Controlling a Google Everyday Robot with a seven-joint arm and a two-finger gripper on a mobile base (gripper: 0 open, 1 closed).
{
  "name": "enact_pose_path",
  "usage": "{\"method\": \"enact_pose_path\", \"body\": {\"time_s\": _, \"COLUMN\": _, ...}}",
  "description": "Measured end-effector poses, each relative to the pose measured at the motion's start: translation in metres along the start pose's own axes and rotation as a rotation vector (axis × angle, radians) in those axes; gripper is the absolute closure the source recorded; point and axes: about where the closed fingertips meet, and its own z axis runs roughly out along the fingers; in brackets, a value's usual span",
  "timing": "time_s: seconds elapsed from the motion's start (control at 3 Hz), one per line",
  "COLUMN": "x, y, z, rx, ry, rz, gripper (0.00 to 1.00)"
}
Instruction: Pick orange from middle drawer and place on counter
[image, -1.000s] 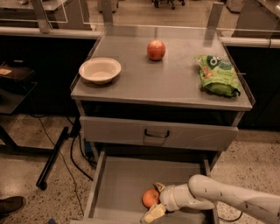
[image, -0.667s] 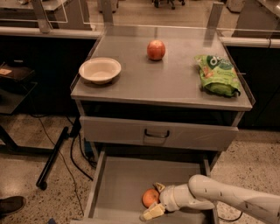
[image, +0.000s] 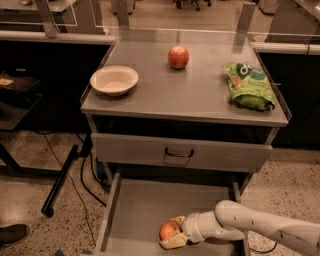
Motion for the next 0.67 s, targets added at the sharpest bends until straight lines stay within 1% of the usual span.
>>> {"method": "enact_pose_path", "body": {"time_s": 0.33, "x": 0.000, "y": 0.000, "z": 0.000, "rx": 0.000, "ry": 0.000, "rz": 0.000, "gripper": 0.88}}
{"method": "enact_pose_path", "body": {"time_s": 0.67, "x": -0.015, "y": 0.011, "z": -0.009, "rx": 0.005, "ry": -0.012, "rz": -0.011, "gripper": 1.00}}
